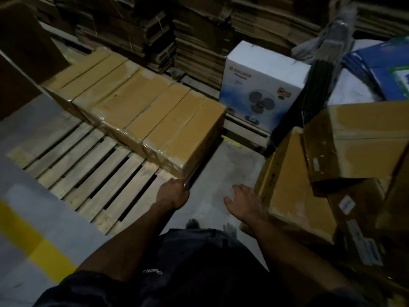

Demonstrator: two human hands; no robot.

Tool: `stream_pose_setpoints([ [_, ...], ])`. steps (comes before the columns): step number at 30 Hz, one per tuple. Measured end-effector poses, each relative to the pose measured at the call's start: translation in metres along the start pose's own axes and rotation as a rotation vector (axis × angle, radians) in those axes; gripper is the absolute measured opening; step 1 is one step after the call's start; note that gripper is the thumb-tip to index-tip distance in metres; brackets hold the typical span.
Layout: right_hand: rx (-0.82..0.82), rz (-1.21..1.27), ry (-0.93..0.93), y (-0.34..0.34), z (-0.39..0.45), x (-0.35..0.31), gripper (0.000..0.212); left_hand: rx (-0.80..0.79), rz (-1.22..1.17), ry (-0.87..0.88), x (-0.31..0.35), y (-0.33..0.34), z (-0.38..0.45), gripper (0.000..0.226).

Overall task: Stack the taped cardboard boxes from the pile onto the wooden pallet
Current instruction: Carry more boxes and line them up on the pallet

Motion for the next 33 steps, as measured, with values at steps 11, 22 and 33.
stream_pose_setpoints([
  [11, 0.045, 0.076, 0.130, 0.018, -0.107, 0.112, 0.066, -0.006, 0.185, 0.182, 0.107, 0.024, -0.074, 0.050],
  [22, 0.268, 0.338, 0.495, 0.046, -0.208, 0.203, 0.066, -0.033, 0.397, 0.664, 0.240, 0.059, -0.090, 0.051],
  [33, 0.525, 0.667, 1.020, 0.144, -0.356, 0.227, 0.059, -0.147, 0.677, 1.296, 0.360, 0.130, -0.177, 0.049],
])
Point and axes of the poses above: each hand's wrist, its own z-axis towards the middle knuckle, its own y-axis out of the palm, x = y × z, the point moved 10 cm from there along z, towards the middle knuckle, and after that the axes turned 13 degrees about z, right-handed, at the moved point
